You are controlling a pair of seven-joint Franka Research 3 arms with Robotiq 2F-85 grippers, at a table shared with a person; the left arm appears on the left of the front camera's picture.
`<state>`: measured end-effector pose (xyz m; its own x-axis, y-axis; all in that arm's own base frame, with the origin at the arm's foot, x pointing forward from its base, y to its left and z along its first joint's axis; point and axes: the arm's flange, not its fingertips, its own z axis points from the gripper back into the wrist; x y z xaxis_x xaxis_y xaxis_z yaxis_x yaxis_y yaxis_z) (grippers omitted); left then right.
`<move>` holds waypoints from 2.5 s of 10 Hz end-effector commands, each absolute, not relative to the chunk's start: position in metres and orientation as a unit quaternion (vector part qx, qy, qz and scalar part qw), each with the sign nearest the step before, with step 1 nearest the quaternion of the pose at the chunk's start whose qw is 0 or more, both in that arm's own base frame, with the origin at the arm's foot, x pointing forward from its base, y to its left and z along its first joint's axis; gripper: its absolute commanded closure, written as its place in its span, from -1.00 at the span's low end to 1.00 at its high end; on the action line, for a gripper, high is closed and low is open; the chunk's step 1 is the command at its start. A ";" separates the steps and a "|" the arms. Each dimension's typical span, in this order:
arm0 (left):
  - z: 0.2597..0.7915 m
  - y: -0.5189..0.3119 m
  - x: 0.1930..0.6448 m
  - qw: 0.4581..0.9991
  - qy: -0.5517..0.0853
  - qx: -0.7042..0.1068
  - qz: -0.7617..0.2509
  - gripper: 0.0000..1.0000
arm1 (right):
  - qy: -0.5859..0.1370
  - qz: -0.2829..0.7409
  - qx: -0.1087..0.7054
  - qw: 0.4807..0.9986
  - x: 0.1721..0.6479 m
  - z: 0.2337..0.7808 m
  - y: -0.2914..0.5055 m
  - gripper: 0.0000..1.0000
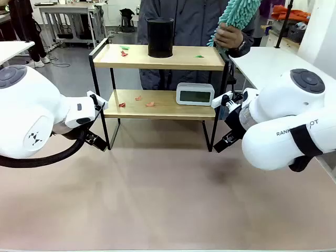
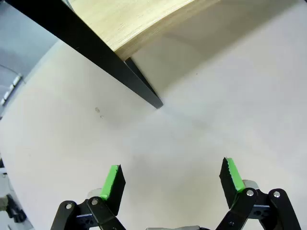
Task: Clean the shelf.
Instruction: Pick up the Duster from the human.
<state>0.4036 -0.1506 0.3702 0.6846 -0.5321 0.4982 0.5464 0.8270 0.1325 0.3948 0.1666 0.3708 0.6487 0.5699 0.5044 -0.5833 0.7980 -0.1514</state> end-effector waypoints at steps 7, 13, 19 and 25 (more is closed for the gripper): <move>0.370 -0.151 0.404 0.918 -0.267 -0.013 -0.294 -1.00 | -0.274 0.318 0.012 0.908 0.395 0.371 0.167 -1.00; 0.412 -0.121 0.360 0.913 -0.152 -0.108 -0.363 -1.00 | -0.140 0.253 0.090 0.953 0.368 0.420 0.117 -1.00; 0.492 0.112 0.290 0.813 -0.341 -0.465 -0.075 -1.00 | -0.233 -0.033 0.491 0.839 0.292 0.482 -0.117 -1.00; 0.372 0.209 0.329 0.765 -0.179 -0.558 0.267 -1.00 | -0.322 -0.246 0.555 0.726 0.211 0.431 -0.264 -1.00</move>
